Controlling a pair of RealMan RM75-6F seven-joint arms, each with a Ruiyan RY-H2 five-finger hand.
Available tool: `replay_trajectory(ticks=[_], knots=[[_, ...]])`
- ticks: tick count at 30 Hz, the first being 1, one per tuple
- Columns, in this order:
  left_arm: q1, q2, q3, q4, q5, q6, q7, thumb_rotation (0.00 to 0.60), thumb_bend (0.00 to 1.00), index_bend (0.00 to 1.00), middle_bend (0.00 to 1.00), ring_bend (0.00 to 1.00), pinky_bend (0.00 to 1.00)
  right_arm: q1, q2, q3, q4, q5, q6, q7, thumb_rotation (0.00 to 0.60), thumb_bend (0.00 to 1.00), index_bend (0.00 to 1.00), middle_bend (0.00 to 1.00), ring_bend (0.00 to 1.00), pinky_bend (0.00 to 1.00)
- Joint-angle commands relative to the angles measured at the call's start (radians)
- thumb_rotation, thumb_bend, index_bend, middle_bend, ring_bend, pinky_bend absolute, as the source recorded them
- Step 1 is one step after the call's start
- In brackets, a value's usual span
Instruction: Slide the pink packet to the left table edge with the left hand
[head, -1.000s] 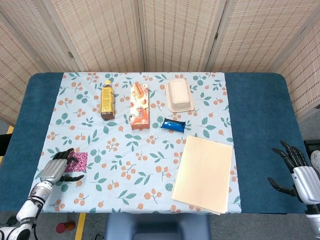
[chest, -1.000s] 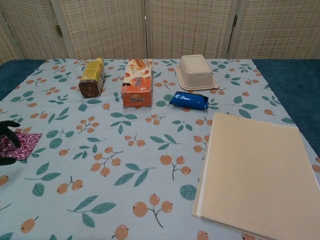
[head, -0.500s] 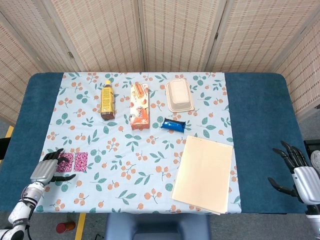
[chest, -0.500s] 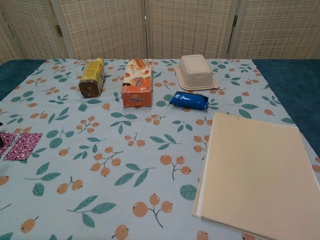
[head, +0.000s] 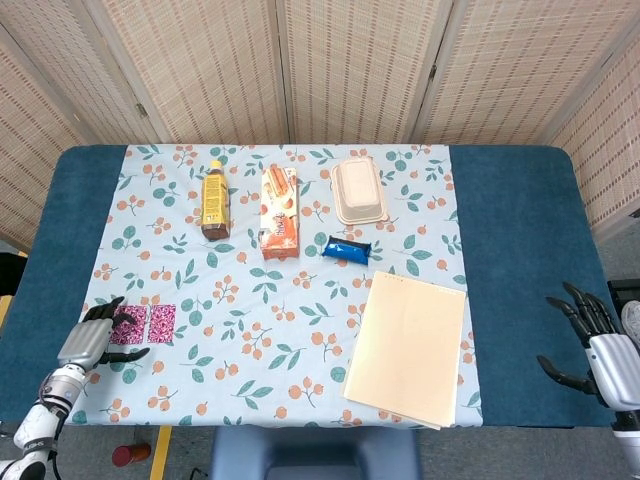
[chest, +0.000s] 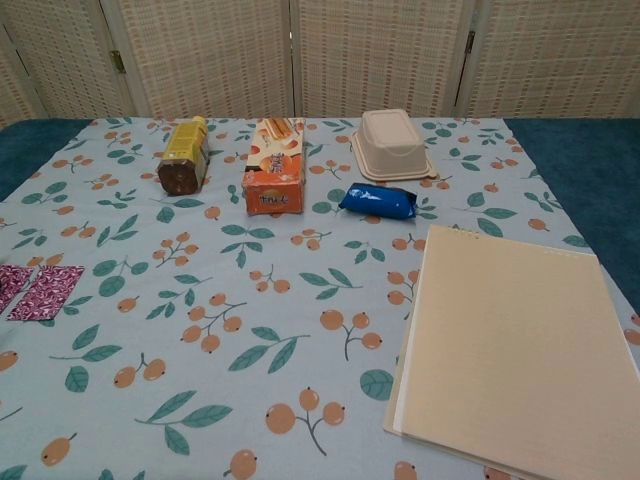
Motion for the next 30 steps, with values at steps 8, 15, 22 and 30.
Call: replay_trajectory(ticks=[8, 15, 22, 30], knots=[[-0.005, -0.011, -0.004, 0.000, -0.011, -0.010, 0.026, 0.308, 0.17, 0.30, 0.00, 0.00, 0.00, 0.002, 0.000, 0.000, 0.000, 0.001, -0.004, -0.001, 0.600, 0.28, 0.15, 0.05, 0.00, 0.00], [0.006, -0.007, -0.008, 0.017, -0.034, -0.019, 0.014, 0.310, 0.17, 0.30, 0.00, 0.00, 0.00, 0.004, 0.000, 0.001, -0.002, 0.002, -0.009, -0.004, 0.600, 0.28, 0.15, 0.05, 0.00, 0.00], [0.019, 0.001, -0.011, 0.033, -0.042, -0.018, -0.013, 0.308, 0.17, 0.30, 0.00, 0.00, 0.00, 0.007, 0.001, 0.002, -0.006, 0.001, -0.011, -0.008, 0.600, 0.28, 0.15, 0.05, 0.00, 0.00], [0.028, 0.003, -0.019, 0.063, -0.058, -0.031, -0.036, 0.308, 0.17, 0.30, 0.00, 0.00, 0.00, 0.005, 0.002, 0.002, -0.010, 0.001, -0.007, -0.009, 0.600, 0.28, 0.15, 0.05, 0.00, 0.00]])
